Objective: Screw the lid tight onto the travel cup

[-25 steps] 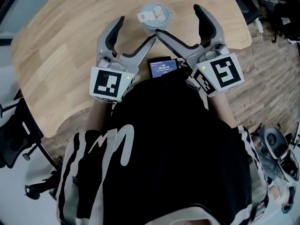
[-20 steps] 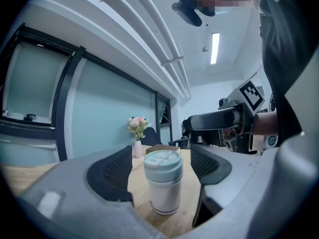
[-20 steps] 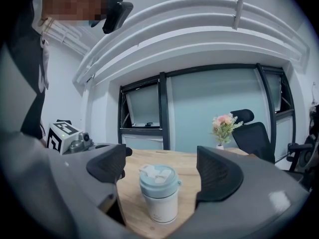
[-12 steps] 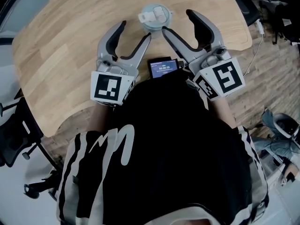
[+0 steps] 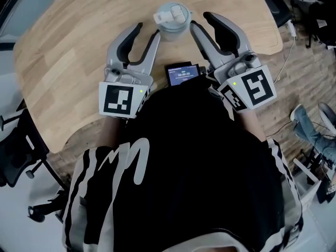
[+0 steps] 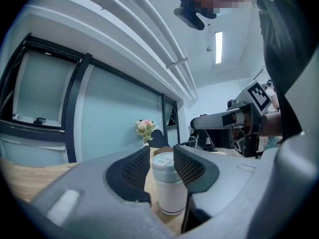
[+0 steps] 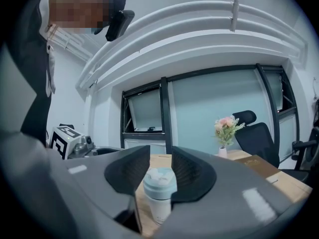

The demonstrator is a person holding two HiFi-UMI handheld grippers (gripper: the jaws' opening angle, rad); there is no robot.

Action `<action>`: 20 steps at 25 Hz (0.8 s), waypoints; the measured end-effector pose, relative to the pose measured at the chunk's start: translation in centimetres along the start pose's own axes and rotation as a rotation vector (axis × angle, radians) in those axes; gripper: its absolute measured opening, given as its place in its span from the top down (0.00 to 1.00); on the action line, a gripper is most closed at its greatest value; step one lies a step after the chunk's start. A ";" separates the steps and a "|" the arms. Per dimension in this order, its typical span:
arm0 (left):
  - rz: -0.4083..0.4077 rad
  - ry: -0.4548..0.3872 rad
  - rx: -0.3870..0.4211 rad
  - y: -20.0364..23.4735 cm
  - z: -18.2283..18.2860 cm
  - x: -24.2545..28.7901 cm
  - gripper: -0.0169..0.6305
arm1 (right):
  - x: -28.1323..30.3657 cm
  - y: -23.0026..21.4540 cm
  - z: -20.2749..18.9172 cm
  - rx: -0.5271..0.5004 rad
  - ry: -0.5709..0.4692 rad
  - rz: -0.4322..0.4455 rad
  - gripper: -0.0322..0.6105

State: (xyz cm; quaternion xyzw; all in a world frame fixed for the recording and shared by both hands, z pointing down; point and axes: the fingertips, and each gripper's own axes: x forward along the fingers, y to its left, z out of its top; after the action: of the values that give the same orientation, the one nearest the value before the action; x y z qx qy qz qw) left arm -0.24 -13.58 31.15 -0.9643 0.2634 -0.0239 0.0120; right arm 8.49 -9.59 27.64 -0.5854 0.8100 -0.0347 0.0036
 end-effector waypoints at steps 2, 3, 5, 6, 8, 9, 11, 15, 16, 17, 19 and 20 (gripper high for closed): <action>0.007 -0.005 0.006 0.1 0.1 -0.1 0.78 | 0.0 0.1 0.1 -0.001 -0.005 0.006 0.77; 0.012 -0.010 0.008 0.1 0.2 -0.1 0.79 | 0.0 0.2 0.1 0.000 -0.008 0.011 0.80; 0.020 -0.017 0.009 0.2 0.3 -0.2 0.81 | -0.1 0.4 0.3 0.000 -0.015 0.017 0.85; 0.023 -0.018 0.009 0.2 0.4 -0.2 0.82 | -0.1 0.4 0.3 -0.001 -0.018 0.016 0.87; 0.027 -0.016 0.014 0.2 0.5 -0.2 0.87 | -0.1 0.4 0.4 -0.003 -0.019 0.011 0.89; 0.029 -0.013 0.016 0.2 0.5 -0.2 0.89 | -0.2 0.4 0.5 -0.004 -0.018 0.009 0.90; 0.029 -0.005 0.009 0.2 0.3 -0.2 0.92 | -0.1 0.4 0.4 -0.004 -0.018 0.008 0.91; 0.026 -0.002 -0.001 0.2 0.2 -0.3 0.97 | -0.1 0.5 0.5 -0.012 -0.026 0.004 0.95; 0.024 -0.001 -0.001 0.1 0.2 -0.3 0.97 | -0.1 0.5 0.5 -0.010 -0.027 0.002 0.95; 0.022 -0.001 -0.001 0.1 0.2 -0.2 0.97 | -0.1 0.5 0.5 -0.010 -0.027 0.000 0.95; 0.019 -0.001 0.002 0.0 0.2 -0.2 0.97 | -0.1 0.6 0.4 -0.014 -0.027 -0.001 0.95; 0.017 -0.001 0.002 -0.1 0.2 -0.1 0.97 | -0.1 0.7 0.5 -0.013 -0.027 -0.001 0.95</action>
State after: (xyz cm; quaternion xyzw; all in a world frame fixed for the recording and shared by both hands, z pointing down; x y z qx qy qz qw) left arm -0.31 -13.43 30.97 -0.9620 0.2716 -0.0237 0.0131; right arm 7.86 -9.29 27.12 -0.5862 0.8098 -0.0213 0.0108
